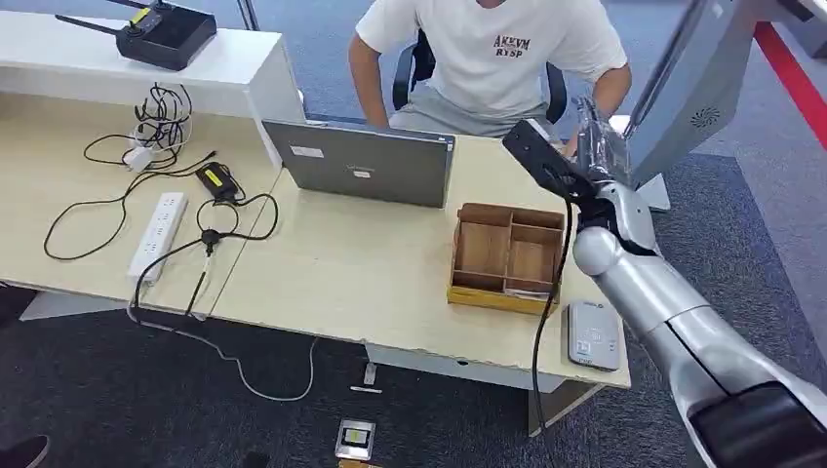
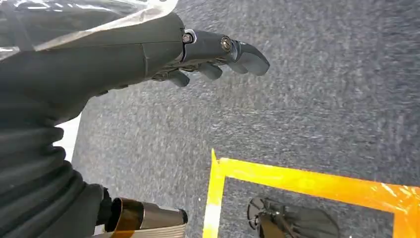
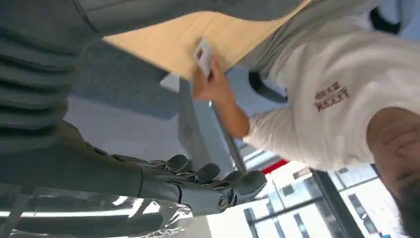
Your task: Pass the card to the sensor for recognition and then transmit it.
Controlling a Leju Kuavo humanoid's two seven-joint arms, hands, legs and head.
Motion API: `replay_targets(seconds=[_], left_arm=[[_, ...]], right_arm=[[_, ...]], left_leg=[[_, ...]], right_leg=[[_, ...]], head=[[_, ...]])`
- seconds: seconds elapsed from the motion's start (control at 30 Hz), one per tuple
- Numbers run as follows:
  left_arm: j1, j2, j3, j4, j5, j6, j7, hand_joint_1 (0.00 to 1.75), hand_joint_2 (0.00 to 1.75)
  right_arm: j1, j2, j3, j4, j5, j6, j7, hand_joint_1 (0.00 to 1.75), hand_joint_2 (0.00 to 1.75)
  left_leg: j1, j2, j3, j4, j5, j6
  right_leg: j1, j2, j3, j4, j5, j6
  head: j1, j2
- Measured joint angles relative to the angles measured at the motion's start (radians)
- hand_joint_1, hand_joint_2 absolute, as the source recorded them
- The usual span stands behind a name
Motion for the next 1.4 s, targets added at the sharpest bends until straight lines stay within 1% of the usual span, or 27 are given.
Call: replay_targets(seconds=[0.03, 0.07, 0.17, 0.23, 0.33, 0.47, 0.57, 0.67, 0.77, 0.83, 0.9, 1.0, 1.1, 1.27, 1.4], left_arm=[[0.003, 0.0, 0.0, 0.0, 0.006, 0.0, 0.001, 0.0, 1.75], [0.004, 0.0, 0.0, 0.0, 0.015, 0.002, 0.003, 0.0, 1.75], [0.004, 0.0, 0.0, 0.0, 0.037, 0.005, 0.008, 0.0, 1.75], [0.004, 0.0, 0.0, 0.0, 0.052, 0.008, 0.013, 0.0, 1.75], [0.005, 0.0, 0.0, 0.0, 0.068, 0.015, 0.021, 0.0, 1.75], [0.005, -0.001, 0.0, 0.0, 0.078, 0.019, 0.021, 0.0, 1.75], [0.005, -0.001, 0.0, 0.0, 0.08, 0.02, 0.021, 0.0, 1.75], [0.004, -0.001, 0.0, 0.0, 0.08, 0.021, 0.021, 0.0, 1.75], [0.004, 0.0, -0.001, 0.0, 0.078, 0.02, 0.021, 0.0, 1.75], [0.003, 0.0, -0.003, 0.0, 0.076, 0.019, 0.019, 0.0, 1.75], [0.003, -0.001, -0.006, 0.0, 0.076, 0.018, 0.019, 0.0, 1.75], [0.003, 0.0, -0.014, 0.0, 0.076, 0.013, 0.019, 0.0, 1.75], [0.002, -0.001, -0.021, 0.0, 0.073, 0.01, 0.019, 0.0, 1.75], [0.002, -0.001, -0.039, 0.0, 0.07, 0.008, 0.019, 0.0, 1.75], [0.002, -0.001, -0.045, -0.002, 0.082, 0.011, 0.016, 0.0, 1.75]], right_arm=[[0.023, -0.01, -0.005, -0.037, -0.032, -0.003, -0.005, 0.0, 0.0], [0.049, -0.015, -0.011, -0.069, -0.088, -0.001, -0.021, 0.0, 1.75], [0.145, -0.047, -0.044, -0.194, -0.274, 0.022, -0.083, 0.0, 1.75], [0.214, -0.069, -0.059, -0.271, -0.327, 0.038, -0.117, 0.0, 1.75], [0.307, -0.099, -0.074, -0.376, -0.306, 0.037, -0.138, 0.0, 1.75], [0.414, -0.131, -0.079, -0.475, -0.282, 0.035, -0.15, 0.0, 1.75], [0.473, -0.151, -0.084, -0.532, -0.245, 0.038, -0.145, 0.0, 1.75], [0.51, -0.164, -0.089, -0.557, -0.21, 0.038, -0.127, 0.0, 1.75], [0.548, -0.176, -0.091, -0.578, -0.145, 0.035, -0.096, 0.0, 1.75], [0.562, -0.186, -0.09, -0.585, -0.033, 0.033, -0.052, 0.0, 1.75], [0.568, -0.191, -0.088, -0.588, 0.053, 0.036, -0.017, 0.0, 1.75], [0.579, -0.195, -0.078, -0.589, 0.271, 0.059, 0.067, 0.0, 1.75], [0.58, -0.196, -0.068, -0.586, 0.382, 0.077, 0.111, 0.0, 1.75], [0.581, -0.193, -0.064, -0.562, 0.514, 0.063, 0.158, 0.0, 1.75], [0.578, -0.184, -0.067, -0.526, 0.54, 0.058, 0.144, 0.0, 1.75]], left_leg=[[0.0, 0.0, 0.0, 0.0, 0.0, 0.0], [0.0, 0.0, 0.0, 0.0, 0.0, 0.0], [0.0, 0.0, 0.0, 0.0, 0.0, 0.0], [0.0, 0.0, 0.0, 0.0, 0.0, 0.0], [0.0, 0.0, 0.0, 0.0, 0.0, 0.0], [0.0, 0.0, -0.001, 0.0, 0.0, 0.0], [0.0, 0.0, -0.001, 0.0, 0.0, 0.0], [0.0, 0.0, -0.001, 0.0, 0.0, 0.0], [0.0, 0.001, -0.001, 0.0, 0.0, 0.0], [0.0, 0.001, -0.001, 0.0, 0.0, 0.0], [0.0, 0.001, -0.001, 0.0, 0.0, 0.0], [0.0, 0.001, -0.001, 0.0, 0.0, 0.0], [0.0, 0.001, -0.001, 0.0, 0.0, 0.0], [0.0, 0.0, -0.002, 0.0, 0.0, 0.0], [0.0, 0.0, -0.002, 0.0, 0.0, 0.0]], right_leg=[[0.0, 0.0, 0.0, 0.0, 0.0, 0.0], [0.0, 0.0, 0.0, 0.0, 0.0, 0.0], [0.0, 0.0, 0.0, 0.0, 0.0, 0.0], [0.0, 0.0, 0.0, 0.0, 0.0, 0.0], [0.0, 0.0, 0.0, 0.0, 0.0, 0.0], [0.0, 0.0, 0.0, 0.0, 0.0, 0.0], [0.0, 0.0, -0.001, 0.0, 0.0, 0.0], [0.0, 0.0, -0.001, 0.0, 0.0, 0.0], [0.0, 0.0, -0.001, 0.0, 0.0, 0.0], [0.0, 0.0, -0.001, 0.0, 0.0, 0.0], [0.0, 0.0, -0.001, 0.0, 0.0, 0.0], [0.0, 0.0, -0.001, 0.0, 0.0, 0.0], [0.0, 0.0, -0.001, 0.0, 0.0, 0.0], [0.0, 0.0, -0.001, 0.0, 0.0, 0.0], [0.0, 0.0, -0.001, 0.0, 0.0, 0.0]], head=[[0.0, 0.0], [-0.001, 0.0], [0.0, 0.0], [0.0, 0.0], [-0.001, 0.0], [0.0, 0.0], [0.0, 0.0], [0.0, 0.0], [0.0, 0.0], [0.0, 0.0], [0.0, 0.0], [0.0, 0.0], [0.0, 0.0], [0.0, 0.0], [0.0, 0.0]])
